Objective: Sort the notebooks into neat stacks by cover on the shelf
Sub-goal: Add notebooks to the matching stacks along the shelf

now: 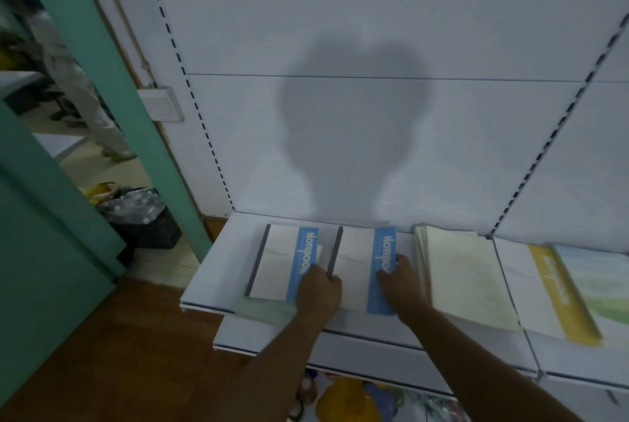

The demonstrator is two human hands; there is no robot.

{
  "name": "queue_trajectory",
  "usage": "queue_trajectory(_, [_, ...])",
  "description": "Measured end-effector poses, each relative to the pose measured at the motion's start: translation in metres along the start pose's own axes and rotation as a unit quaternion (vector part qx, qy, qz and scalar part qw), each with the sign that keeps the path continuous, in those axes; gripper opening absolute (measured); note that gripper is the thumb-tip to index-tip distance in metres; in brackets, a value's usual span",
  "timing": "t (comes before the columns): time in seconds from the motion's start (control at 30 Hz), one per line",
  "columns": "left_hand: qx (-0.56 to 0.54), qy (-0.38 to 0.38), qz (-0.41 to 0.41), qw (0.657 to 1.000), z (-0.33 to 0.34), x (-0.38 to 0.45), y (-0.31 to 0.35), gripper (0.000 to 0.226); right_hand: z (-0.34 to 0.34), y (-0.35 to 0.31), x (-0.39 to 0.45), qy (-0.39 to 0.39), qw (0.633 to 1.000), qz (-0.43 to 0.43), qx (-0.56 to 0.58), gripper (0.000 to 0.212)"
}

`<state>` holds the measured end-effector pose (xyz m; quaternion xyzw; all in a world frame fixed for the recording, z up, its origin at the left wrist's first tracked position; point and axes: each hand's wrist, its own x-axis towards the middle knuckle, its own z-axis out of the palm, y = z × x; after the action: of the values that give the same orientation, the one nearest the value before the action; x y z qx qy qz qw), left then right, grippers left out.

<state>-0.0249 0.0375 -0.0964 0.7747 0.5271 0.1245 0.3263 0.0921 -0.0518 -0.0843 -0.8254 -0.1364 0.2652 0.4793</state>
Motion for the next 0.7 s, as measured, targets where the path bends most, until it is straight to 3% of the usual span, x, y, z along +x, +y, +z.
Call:
queue_trajectory(0.17, [0.000, 0.057, -0.028, 0.998, -0.025, 0.010, -0.026, 0.020, 0.035, -0.015, -0.001, -0.049, 0.998, -0.026, -0.001, 0.040])
queue_trajectory(0.37, [0.124, 0.119, -0.095, 0.981, -0.059, 0.022, -0.062, 0.033, 0.084, -0.028, -0.010, -0.113, 0.992, -0.042, -0.047, 0.044])
queue_trajectory(0.7, [0.084, 0.104, -0.082, 0.988, -0.070, 0.031, -0.086, 0.026, 0.120, -0.025, -0.013, -0.117, 0.990, -0.005, -0.084, 0.034])
